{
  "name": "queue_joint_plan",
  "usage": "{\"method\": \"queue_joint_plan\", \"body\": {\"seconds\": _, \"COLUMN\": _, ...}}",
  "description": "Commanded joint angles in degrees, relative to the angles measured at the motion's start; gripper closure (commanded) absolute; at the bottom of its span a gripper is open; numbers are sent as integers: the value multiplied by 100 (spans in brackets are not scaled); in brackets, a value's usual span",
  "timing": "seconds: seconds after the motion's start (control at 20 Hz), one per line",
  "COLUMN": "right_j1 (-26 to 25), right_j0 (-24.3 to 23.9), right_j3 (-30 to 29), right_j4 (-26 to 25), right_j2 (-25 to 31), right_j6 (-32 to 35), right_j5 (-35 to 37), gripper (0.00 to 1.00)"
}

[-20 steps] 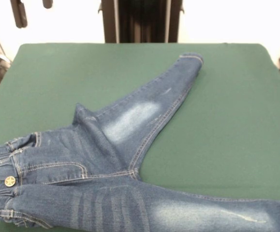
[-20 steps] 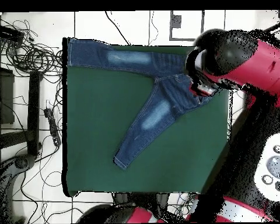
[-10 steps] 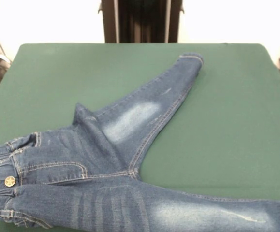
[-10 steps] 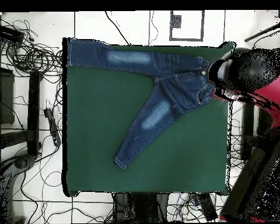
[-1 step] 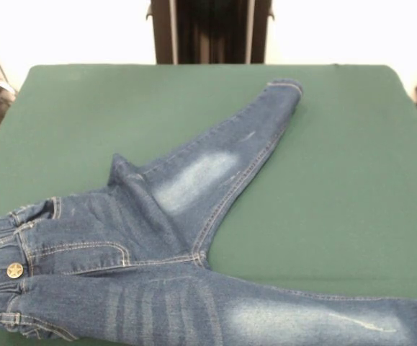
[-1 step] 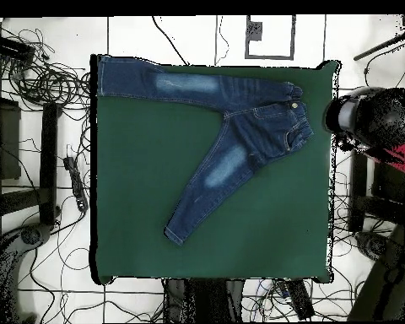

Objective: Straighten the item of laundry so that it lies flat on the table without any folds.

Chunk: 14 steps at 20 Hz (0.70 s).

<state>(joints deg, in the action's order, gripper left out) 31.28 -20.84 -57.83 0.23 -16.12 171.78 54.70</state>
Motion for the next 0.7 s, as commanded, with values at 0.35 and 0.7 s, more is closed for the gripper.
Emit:
{"method": "queue_joint_plan", "body": {"seconds": 0.35, "right_j1": -397, "right_j0": 642, "right_j3": -1160, "right_j4": 938, "right_j2": 198, "right_j6": 1749, "right_j5": 203, "gripper": 0}}
{"method": "queue_joint_plan", "body": {"seconds": 0.7, "right_j1": -575, "right_j0": 841, "right_j3": -1074, "right_j4": 1206, "right_j2": -121, "right_j6": 1961, "right_j5": 245, "gripper": 0}}
